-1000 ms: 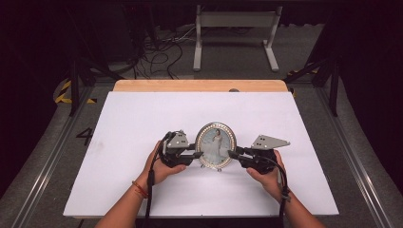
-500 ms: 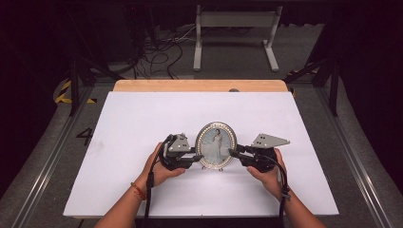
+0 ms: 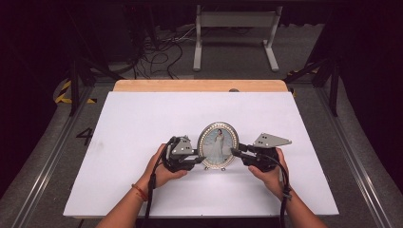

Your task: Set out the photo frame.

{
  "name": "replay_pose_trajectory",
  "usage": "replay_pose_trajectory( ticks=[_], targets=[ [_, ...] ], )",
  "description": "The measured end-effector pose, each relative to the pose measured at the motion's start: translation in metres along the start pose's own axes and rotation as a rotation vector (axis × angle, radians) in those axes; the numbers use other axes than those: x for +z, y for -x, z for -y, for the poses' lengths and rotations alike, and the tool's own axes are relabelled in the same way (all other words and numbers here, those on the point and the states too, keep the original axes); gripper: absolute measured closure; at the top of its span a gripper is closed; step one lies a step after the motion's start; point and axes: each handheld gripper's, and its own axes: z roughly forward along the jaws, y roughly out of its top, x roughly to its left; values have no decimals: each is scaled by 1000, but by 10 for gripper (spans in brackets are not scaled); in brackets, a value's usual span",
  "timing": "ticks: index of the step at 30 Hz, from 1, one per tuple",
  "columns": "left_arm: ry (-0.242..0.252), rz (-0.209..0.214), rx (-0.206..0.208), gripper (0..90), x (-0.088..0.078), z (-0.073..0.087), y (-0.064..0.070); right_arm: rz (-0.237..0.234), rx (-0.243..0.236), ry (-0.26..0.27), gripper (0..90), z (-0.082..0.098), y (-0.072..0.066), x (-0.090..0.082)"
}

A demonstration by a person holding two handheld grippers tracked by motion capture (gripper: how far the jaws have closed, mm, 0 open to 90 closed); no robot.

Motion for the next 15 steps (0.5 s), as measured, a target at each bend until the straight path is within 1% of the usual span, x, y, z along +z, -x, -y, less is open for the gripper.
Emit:
replay_pose_trajectory(
  ticks=[2, 5, 7, 9, 11, 13, 14, 15],
  targets=[
    [-2, -5, 4, 690, 0, 0, 0, 1, -4, 1, 711, 0, 0, 0],
    [0, -10, 4, 684, 0, 0, 0, 12, -22, -3, 706, 0, -2, 0],
    [-4, -14, 7, 672, -2, 0, 0, 25, -48, -14, 688, 0, -5, -1],
    [-9, -22, 19, 642, -4, -1, 1, 22, -81, -35, 637, -1, -8, -2],
    [-6, -35, 24, 618, -10, -2, 1, 17, -114, -45, 629, -2, -11, -4],
    [9, -43, 22, 604, -17, -3, 0, 34, -166, -67, 597, -4, -16, -9],
    [8, -63, 33, 595, -20, -3, 0, 42, -179, -70, 588, -4, -17, -11],
    [11, -72, 28, 569, -23, -3, 0, 46, -186, -68, 576, -4, -17, -15]
  ],
)
